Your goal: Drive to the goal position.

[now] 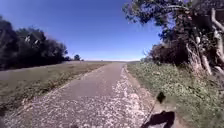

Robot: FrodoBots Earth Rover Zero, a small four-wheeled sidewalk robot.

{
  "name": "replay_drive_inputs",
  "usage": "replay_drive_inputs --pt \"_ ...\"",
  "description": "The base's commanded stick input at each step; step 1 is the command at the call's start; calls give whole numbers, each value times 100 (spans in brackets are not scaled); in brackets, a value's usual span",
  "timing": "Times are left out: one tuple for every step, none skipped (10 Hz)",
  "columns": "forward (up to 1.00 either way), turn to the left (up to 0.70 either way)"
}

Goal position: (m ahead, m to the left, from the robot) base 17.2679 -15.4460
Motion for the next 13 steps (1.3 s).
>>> replay_drive_inputs --pt "70 0" --pt "70 -13" --pt "70 -30" --pt "70 -26" --pt "70 -11" --pt "70 0" --pt "70 0" --pt "70 0" --pt "70 0" --pt "70 0" --pt "70 0" --pt "70 0" --pt "70 0"
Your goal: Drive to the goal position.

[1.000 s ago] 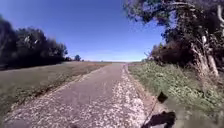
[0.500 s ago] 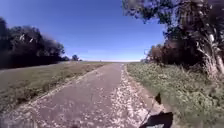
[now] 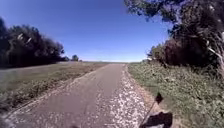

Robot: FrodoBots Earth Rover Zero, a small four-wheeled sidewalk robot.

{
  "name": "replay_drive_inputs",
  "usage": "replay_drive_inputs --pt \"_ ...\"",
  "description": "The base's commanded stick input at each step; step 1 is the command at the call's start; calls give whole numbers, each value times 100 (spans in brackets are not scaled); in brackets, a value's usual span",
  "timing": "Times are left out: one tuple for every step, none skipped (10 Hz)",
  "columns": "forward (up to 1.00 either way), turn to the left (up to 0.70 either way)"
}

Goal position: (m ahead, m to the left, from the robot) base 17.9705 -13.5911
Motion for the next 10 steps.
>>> replay_drive_inputs --pt "70 0" --pt "70 0" --pt "70 0" --pt "70 0" --pt "70 -1" --pt "70 -2" --pt "70 -22" --pt "70 -29" --pt "70 -24" --pt "70 -6"
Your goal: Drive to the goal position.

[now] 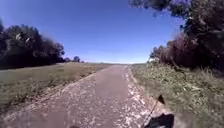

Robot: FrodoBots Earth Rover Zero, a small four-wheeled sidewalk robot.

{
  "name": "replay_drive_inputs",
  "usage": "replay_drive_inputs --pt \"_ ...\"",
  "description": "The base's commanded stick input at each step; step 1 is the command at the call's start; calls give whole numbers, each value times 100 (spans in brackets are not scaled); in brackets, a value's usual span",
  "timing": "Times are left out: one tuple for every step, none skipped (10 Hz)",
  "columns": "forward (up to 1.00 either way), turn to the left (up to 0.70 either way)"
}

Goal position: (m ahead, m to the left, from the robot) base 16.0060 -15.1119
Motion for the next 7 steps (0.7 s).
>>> replay_drive_inputs --pt "70 0" --pt "70 0" --pt "70 0" --pt "70 0" --pt "70 1" --pt "70 6" --pt "70 20"
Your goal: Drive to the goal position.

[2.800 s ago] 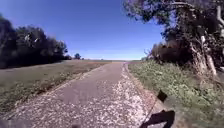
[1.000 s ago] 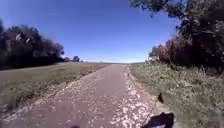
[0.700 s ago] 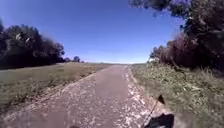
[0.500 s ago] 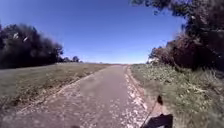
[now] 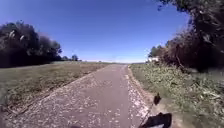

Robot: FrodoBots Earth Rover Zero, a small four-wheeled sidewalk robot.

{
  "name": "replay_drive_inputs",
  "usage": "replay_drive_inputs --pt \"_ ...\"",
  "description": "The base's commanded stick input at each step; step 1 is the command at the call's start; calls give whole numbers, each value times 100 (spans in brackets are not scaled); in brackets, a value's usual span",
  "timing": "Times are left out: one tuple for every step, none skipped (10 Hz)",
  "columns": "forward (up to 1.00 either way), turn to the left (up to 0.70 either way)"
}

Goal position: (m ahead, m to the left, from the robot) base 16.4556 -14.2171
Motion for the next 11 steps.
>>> replay_drive_inputs --pt "70 9" --pt "70 1" --pt "70 0" --pt "70 0" --pt "70 0" --pt "70 0" --pt "70 0" --pt "70 2" --pt "70 2" --pt "70 2" --pt "70 2"
